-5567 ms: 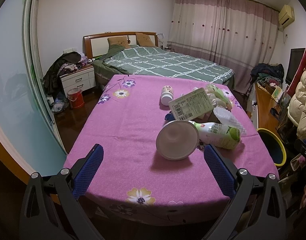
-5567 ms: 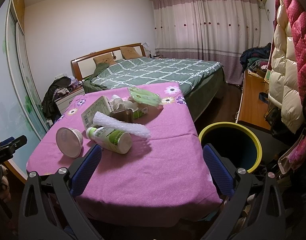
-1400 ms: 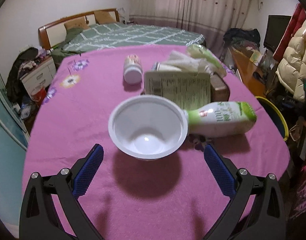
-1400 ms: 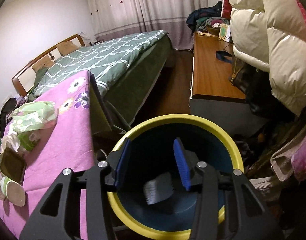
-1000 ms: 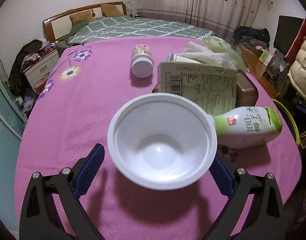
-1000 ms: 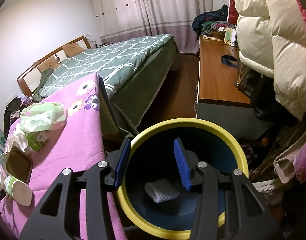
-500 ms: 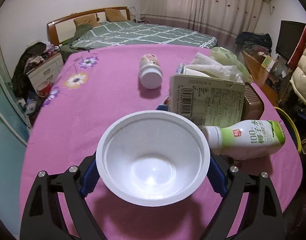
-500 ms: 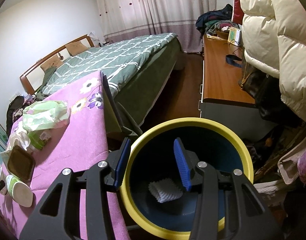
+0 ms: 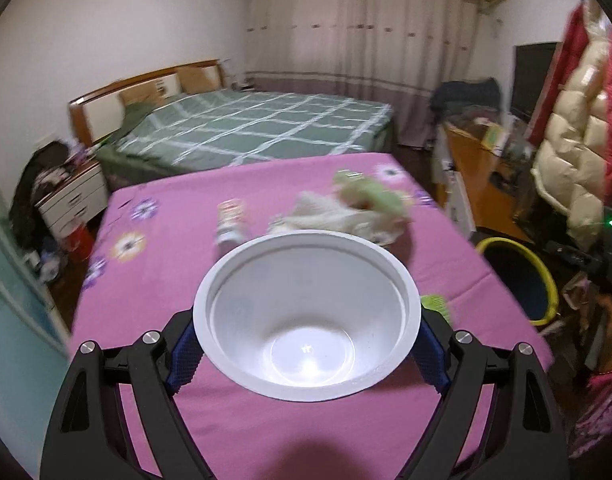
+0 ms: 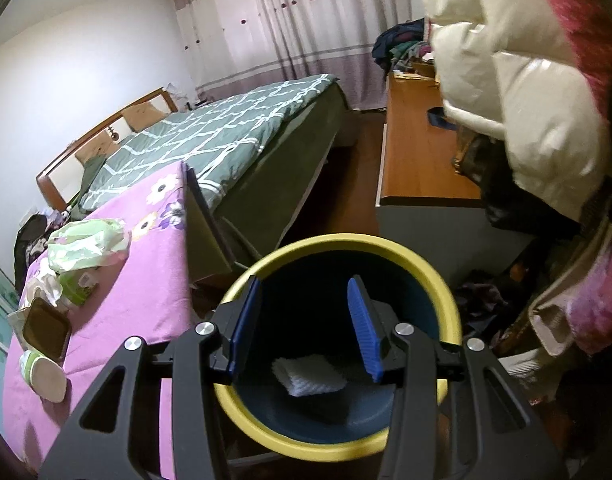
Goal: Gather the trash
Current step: 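Grasp the white plastic bowl with the left gripper and drop it into the bin, then move the right gripper back to the table and grasp the green plastic bag, then carry the green bag over the bin and open the right gripper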
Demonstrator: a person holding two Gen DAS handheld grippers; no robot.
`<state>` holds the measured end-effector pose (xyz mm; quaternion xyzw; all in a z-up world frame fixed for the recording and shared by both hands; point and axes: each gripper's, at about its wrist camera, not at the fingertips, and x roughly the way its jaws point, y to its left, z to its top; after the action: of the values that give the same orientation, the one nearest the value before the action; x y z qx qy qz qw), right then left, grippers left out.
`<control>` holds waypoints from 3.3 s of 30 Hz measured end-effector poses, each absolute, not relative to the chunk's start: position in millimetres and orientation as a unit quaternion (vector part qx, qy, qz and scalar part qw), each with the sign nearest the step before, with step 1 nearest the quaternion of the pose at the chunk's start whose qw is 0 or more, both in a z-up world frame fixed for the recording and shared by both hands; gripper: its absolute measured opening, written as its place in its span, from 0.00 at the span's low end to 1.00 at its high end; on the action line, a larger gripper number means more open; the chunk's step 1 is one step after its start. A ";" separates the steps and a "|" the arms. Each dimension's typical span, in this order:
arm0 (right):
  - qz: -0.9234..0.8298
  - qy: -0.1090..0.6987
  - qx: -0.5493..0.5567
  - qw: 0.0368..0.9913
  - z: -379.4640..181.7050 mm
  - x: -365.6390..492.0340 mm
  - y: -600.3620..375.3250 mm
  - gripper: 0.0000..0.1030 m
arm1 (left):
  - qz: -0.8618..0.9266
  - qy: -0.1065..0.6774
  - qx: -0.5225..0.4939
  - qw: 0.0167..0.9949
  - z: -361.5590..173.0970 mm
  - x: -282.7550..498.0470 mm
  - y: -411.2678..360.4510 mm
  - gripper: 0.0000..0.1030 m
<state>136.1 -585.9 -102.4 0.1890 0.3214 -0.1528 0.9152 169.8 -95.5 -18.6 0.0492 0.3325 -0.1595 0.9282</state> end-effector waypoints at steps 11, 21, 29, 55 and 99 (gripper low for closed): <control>-0.166 0.310 0.197 0.915 -98.9 96.4 -616.3 0.47 | -0.296 0.347 0.066 0.888 -25.3 197.8 -259.5 0.82; -0.182 0.308 0.197 0.913 -100.8 75.3 -629.5 0.47 | -0.381 0.375 0.118 0.837 -69.5 208.8 -414.6 0.82; -0.182 0.317 0.199 0.909 -106.2 71.9 -627.0 0.53 | -0.371 0.411 0.123 0.823 -106.9 232.8 -460.8 0.93; 0.041 0.328 0.045 0.943 -53.9 252.3 -397.5 0.54 | -0.037 0.292 -0.016 0.955 -47.0 273.9 -36.1 0.95; 0.022 0.291 0.016 0.956 -25.7 243.4 -376.4 0.02 | 0.045 0.325 -0.034 0.944 -104.2 300.6 29.0 0.95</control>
<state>243.4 -376.4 -25.7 0.0162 0.2912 0.0219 0.9563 300.6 29.0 -104.2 -0.0344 0.3248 0.0452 0.9441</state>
